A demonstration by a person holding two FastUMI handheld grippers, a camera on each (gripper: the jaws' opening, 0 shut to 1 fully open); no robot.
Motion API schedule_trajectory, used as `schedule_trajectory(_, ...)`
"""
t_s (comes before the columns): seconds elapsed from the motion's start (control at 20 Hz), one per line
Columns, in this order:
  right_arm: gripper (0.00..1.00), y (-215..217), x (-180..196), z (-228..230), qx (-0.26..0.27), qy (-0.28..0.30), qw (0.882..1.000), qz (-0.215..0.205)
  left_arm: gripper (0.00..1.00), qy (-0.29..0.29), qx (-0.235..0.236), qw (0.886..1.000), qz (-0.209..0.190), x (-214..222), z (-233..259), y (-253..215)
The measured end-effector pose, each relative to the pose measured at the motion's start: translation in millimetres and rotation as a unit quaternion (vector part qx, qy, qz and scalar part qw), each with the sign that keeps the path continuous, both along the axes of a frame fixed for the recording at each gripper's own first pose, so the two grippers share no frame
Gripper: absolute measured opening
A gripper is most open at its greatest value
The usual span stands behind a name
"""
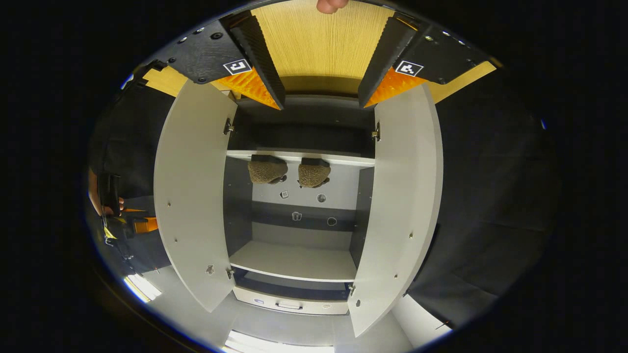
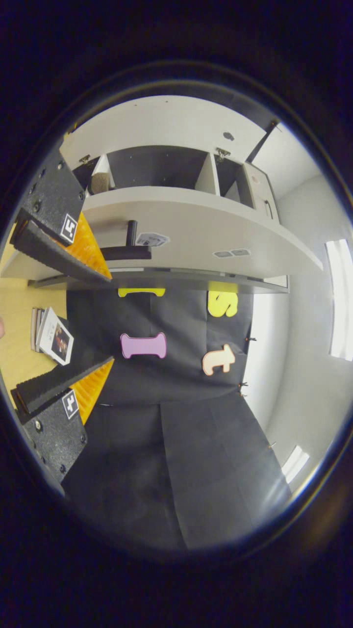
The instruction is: Grab one shoe with the right hand and put it into the shoe cabinet, grab the other shoe with the left hand and put it into the shoe cabinet; then close the right door with the right hand and the left door with the left hand.
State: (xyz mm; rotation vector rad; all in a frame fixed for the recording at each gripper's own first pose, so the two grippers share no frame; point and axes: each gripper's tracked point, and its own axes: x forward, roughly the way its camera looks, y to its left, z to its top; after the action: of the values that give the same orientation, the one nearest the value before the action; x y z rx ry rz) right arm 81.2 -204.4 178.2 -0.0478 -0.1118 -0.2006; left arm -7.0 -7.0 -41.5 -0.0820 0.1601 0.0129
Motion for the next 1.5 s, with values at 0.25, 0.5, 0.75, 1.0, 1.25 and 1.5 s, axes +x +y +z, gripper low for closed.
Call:
schedule_trajectory(0.25, 0.93, 37.6, 1.7, 0.3, -0.007, 0.000, 1.000, 0.029, 0.90, -0.003, 0.009, 1.000, 0.001, 0.2, 2.2, 12.8)
schedule_trajectory(0.5, 0.93, 84.3, 14.9, -3.2, 0.005, -0.001, 0.997, 0.081, 0.90, -0.005, 0.008, 1.000, 0.016, -1.8, 3.8, 30.5)
schedule_trajectory(0.75, 0.93, 125.6, 37.8, -6.7, 0.023, 0.003, 0.993, 0.120, 0.90, -0.003, 0.015, 0.999, 0.033, -6.8, 3.3, 48.5)
schedule_trajectory(1.0, 0.95, 171.9, 73.4, -14.3, 0.006, 0.012, 0.989, 0.144, 0.90, -0.003, 0.012, 0.999, 0.051, -12.8, 3.0, 62.8)
schedule_trajectory(1.25, 0.95, 176.2, 68.4, -14.8, -0.004, 0.001, 0.992, 0.123, 0.90, -0.007, 0.015, 0.998, 0.054, -22.0, 9.3, 65.4)
schedule_trajectory(1.5, 0.95, 160.5, 30.3, -42.2, 0.024, -0.012, 0.995, 0.093, 0.90, -0.015, 0.007, 0.999, 0.047, -23.2, 16.9, 60.7)
